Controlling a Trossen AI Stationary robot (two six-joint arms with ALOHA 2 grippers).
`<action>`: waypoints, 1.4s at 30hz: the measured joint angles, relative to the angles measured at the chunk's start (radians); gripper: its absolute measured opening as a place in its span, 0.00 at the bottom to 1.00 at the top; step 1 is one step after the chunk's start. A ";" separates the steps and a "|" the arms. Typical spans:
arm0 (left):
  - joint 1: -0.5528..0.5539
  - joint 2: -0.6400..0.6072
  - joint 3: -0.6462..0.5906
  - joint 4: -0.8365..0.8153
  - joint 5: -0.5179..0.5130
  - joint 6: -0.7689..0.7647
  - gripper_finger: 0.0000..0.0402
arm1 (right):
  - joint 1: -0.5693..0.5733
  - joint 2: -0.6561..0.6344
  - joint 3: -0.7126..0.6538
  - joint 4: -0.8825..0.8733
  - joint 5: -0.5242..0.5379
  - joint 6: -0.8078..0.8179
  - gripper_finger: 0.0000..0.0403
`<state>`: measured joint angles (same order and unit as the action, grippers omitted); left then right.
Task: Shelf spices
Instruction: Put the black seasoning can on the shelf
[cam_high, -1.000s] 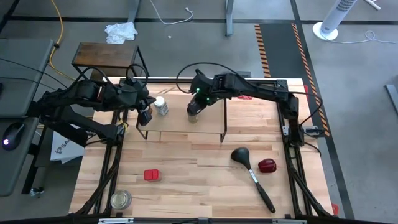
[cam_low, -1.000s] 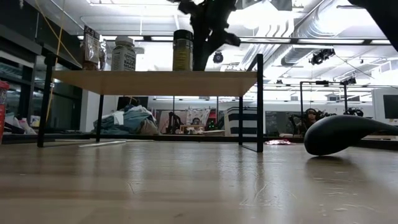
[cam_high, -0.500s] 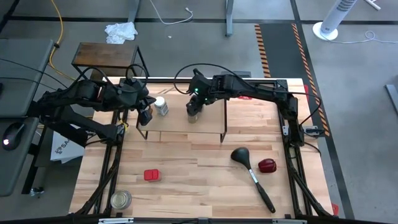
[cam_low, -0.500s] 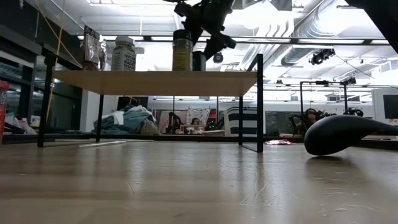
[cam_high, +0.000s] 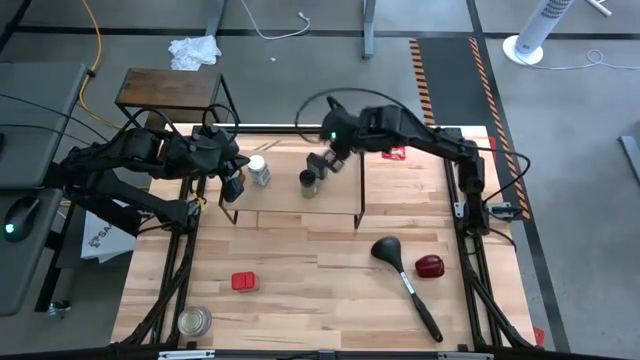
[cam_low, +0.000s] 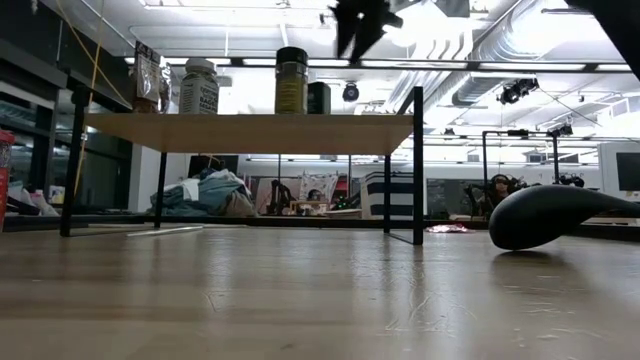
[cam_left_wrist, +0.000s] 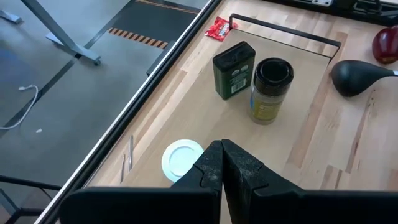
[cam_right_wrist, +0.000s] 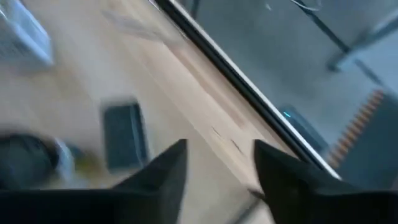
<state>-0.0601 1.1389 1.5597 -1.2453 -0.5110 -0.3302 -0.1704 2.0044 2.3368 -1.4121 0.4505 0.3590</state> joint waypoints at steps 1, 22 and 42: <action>0.000 0.000 0.000 0.000 0.000 0.000 0.00 | 0.012 -0.006 -0.021 -0.036 0.015 -0.001 0.31; 0.000 0.000 0.000 0.000 -0.105 -0.077 0.00 | 0.076 -0.018 -0.384 0.289 0.018 0.033 0.00; 0.000 0.000 -0.001 0.000 -0.129 -0.072 0.00 | 0.000 -0.089 -0.307 0.633 -0.111 -0.153 0.00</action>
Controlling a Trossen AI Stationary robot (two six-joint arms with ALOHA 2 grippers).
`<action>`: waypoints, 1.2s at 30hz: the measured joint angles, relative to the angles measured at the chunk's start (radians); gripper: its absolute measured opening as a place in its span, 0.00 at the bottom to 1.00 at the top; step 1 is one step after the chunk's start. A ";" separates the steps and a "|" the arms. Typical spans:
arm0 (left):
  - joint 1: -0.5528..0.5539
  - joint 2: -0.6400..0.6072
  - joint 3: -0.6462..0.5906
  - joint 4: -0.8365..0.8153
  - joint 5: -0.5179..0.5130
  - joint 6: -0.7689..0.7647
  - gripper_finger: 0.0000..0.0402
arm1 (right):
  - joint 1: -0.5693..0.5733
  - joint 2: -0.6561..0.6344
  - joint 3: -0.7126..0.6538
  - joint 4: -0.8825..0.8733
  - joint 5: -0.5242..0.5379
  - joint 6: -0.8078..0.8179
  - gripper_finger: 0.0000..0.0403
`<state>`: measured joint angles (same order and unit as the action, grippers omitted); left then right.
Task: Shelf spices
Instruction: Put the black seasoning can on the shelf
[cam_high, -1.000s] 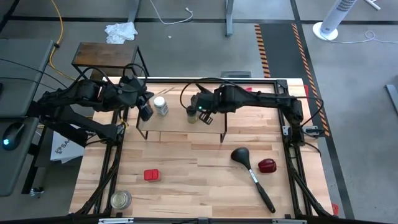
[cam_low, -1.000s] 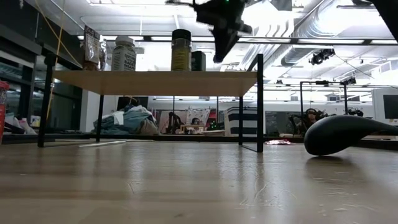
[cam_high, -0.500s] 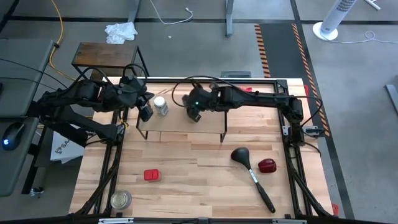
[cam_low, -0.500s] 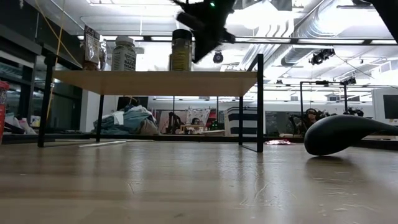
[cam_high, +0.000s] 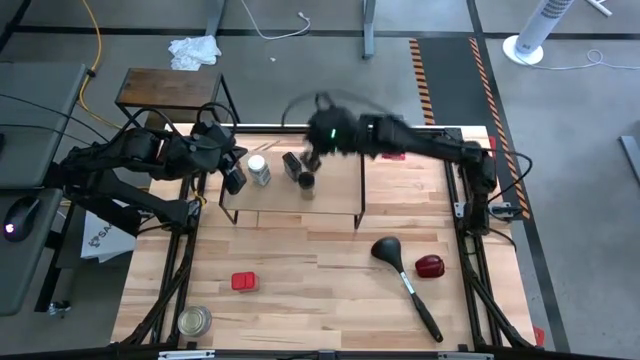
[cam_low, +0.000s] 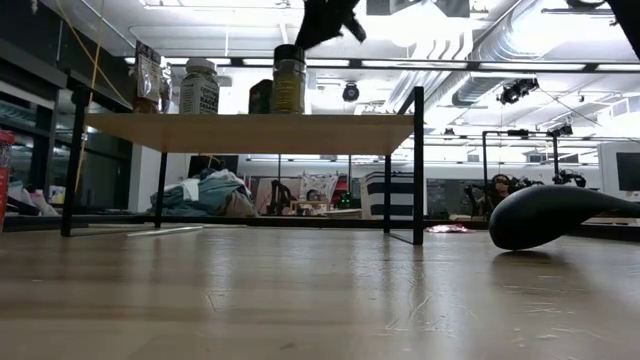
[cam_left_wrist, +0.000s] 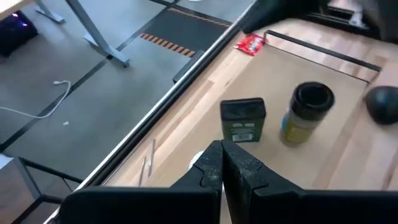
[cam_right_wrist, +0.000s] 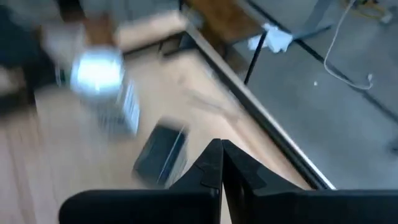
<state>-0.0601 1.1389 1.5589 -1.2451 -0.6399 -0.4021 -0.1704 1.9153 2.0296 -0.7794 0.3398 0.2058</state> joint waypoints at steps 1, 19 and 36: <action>0.000 0.000 0.000 0.001 -0.010 -0.008 0.00 | -0.031 0.001 0.027 -0.009 -0.048 0.054 0.00; 0.000 0.022 0.000 0.021 0.059 -0.088 0.00 | -0.265 0.199 0.111 -0.069 -0.751 0.501 0.00; 0.000 0.080 0.000 0.024 0.066 -0.089 0.00 | -0.229 0.260 0.111 -0.024 -0.773 0.480 0.00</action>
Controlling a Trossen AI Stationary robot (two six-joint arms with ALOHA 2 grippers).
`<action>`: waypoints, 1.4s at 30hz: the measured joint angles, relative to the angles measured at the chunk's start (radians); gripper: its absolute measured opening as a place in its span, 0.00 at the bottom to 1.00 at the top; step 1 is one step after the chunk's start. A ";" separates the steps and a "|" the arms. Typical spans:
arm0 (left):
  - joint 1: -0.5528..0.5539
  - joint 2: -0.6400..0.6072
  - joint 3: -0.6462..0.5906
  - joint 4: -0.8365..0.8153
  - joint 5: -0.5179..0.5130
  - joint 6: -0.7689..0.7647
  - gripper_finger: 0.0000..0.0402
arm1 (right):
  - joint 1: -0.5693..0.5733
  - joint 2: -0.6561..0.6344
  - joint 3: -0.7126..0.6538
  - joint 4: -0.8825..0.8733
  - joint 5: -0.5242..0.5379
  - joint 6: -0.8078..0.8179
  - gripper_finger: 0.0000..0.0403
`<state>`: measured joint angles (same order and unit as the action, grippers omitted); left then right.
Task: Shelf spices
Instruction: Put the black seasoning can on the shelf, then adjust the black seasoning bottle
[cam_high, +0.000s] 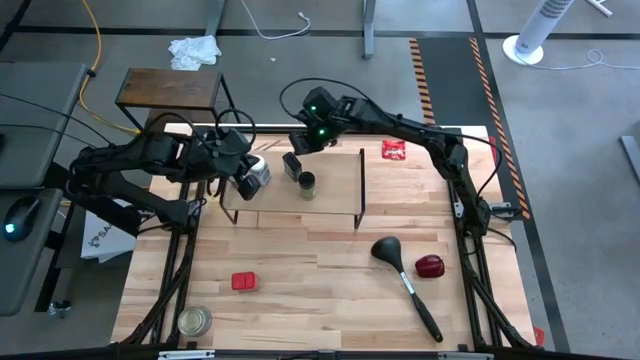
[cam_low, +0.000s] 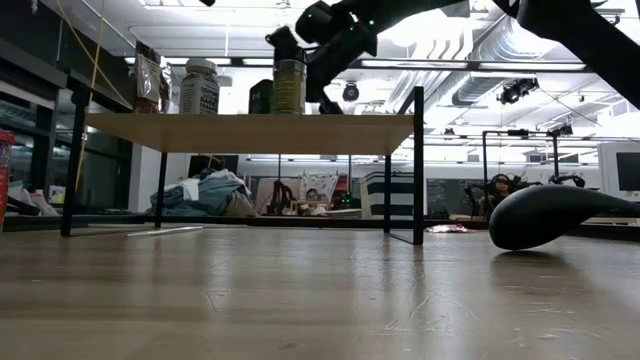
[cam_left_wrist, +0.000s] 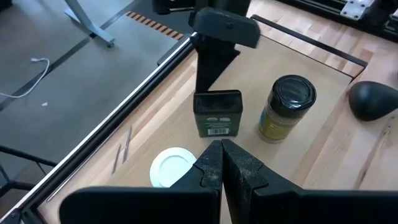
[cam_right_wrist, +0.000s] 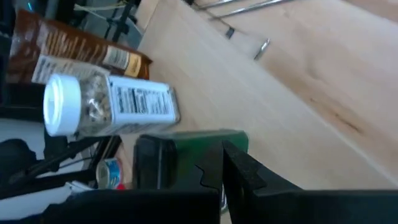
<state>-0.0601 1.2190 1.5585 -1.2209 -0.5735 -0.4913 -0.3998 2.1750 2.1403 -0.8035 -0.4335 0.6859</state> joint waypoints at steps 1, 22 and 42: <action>0.000 0.000 0.000 0.000 0.000 0.003 0.00 | 0.004 0.000 0.000 0.000 -0.005 -0.006 0.00; -0.010 0.015 0.000 0.020 0.007 -0.014 0.00 | 0.010 -0.097 -0.001 0.031 0.092 -0.085 0.00; -0.015 0.239 0.000 0.307 0.427 0.107 0.00 | 0.274 -0.389 -0.004 -0.527 0.454 -0.268 0.00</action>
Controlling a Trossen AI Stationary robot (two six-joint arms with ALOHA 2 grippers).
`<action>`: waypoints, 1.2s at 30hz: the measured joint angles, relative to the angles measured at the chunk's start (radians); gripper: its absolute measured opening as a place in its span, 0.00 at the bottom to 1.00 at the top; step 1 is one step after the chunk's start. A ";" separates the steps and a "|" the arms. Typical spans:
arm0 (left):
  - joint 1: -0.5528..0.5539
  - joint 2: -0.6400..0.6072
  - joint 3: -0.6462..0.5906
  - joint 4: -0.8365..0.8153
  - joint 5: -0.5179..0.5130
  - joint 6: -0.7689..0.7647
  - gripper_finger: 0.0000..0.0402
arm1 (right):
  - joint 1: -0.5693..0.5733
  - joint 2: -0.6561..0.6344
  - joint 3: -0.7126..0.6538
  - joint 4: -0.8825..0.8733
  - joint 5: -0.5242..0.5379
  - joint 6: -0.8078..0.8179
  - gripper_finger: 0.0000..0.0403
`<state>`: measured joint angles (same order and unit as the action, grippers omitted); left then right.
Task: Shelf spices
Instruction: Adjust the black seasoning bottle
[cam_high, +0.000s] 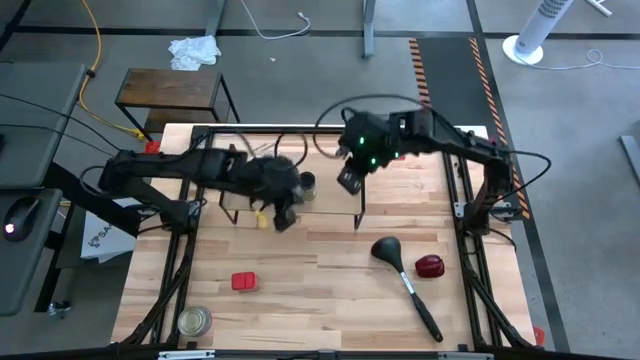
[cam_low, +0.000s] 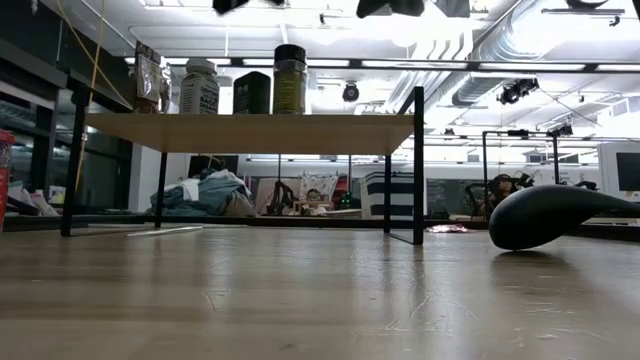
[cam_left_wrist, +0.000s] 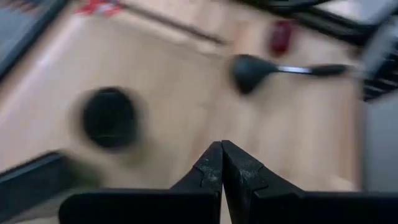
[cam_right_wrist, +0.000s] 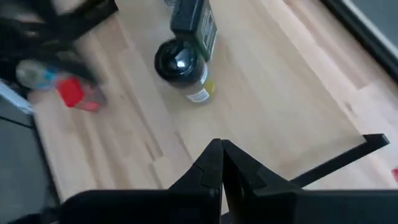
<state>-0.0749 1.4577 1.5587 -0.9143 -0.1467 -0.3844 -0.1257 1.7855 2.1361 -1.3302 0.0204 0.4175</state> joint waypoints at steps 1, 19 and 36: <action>-0.027 -0.005 0.001 0.006 0.011 0.001 0.00 | 0.021 0.000 -0.006 0.004 0.031 0.002 0.00; -0.125 0.034 -0.224 0.214 -0.487 -0.156 0.00 | 0.107 -0.043 -0.012 -0.043 0.258 0.107 0.00; -0.042 0.035 -0.339 0.364 -0.425 -0.155 0.00 | 0.108 -0.075 -0.011 -0.042 0.288 0.128 0.00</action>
<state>-0.1174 1.4929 1.2201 -0.5503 -0.5716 -0.5394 -0.0174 1.7107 2.1250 -1.3724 0.3080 0.5457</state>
